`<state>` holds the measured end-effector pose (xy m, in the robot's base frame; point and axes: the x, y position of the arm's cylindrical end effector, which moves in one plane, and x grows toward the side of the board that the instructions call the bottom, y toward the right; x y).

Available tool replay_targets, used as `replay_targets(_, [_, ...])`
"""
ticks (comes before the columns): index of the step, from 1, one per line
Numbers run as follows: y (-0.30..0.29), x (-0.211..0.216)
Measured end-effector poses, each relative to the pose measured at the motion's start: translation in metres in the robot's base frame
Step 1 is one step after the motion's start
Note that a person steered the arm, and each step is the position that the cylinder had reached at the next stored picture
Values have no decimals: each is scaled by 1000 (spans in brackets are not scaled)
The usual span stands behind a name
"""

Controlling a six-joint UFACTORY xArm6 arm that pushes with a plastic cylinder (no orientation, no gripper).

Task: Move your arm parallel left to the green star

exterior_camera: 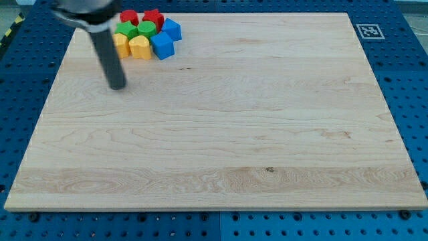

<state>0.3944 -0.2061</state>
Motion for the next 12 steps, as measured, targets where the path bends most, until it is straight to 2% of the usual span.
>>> replay_targets(2, [-98, -45])
replay_targets(5, [-99, -70])
replay_targets(7, [-98, -122])
replay_targets(12, [-99, -133])
